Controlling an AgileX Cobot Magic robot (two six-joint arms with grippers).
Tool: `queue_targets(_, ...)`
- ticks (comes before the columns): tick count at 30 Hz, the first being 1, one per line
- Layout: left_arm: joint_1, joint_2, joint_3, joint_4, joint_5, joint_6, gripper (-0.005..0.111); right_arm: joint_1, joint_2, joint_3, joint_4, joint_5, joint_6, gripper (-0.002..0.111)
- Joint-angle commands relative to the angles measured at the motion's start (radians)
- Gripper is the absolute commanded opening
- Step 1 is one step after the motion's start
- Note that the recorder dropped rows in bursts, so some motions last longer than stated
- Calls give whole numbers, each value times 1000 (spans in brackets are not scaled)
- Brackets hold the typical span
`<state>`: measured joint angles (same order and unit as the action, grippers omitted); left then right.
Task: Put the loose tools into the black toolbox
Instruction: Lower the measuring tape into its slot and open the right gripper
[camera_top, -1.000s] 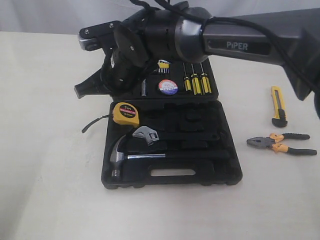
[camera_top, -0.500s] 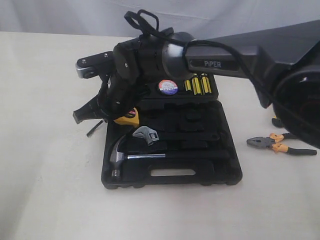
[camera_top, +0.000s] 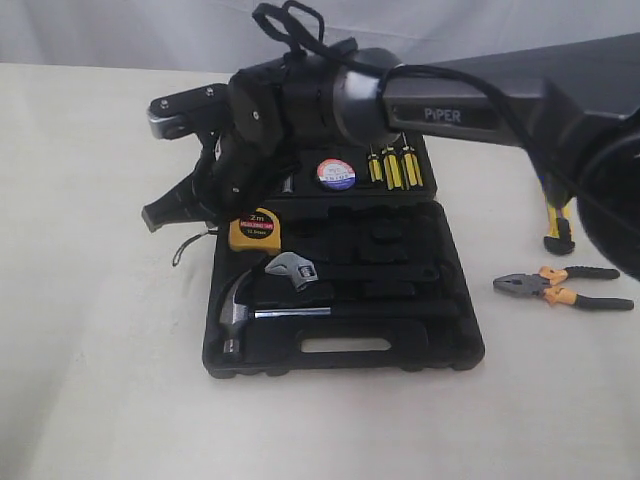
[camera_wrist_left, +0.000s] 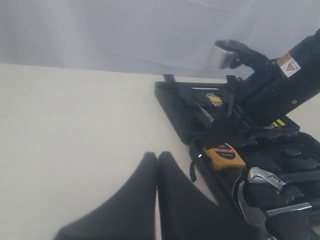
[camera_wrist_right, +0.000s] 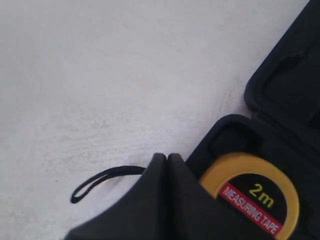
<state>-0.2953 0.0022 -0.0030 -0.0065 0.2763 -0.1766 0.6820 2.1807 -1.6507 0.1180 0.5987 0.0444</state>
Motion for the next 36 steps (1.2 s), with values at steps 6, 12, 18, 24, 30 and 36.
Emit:
queue_targets(6,-6,-2,3,6,-4,-1,0,-6,-19,2,-100,35,59,-1)
queue_targets(12,-6,-2,3,6,-4,-1,0,-6,27,42,-164,32,122,-1)
queue_targets(18,-6,-2,3,6,-4,-1,0,-6,48,42,-164,23,120,-1)
queue_targets(24,-6,-2,3,6,-4,-1,0,-6,-24,33,-190,25,120,-1)
queue_targets(30,-6,-2,3,6,-4,-1,0,-6,-98,33,-384,132,223,-1)
queue_targets(36,-6,-2,3,6,-4,-1,0,-19,-177,93,-536,295,270,-1)
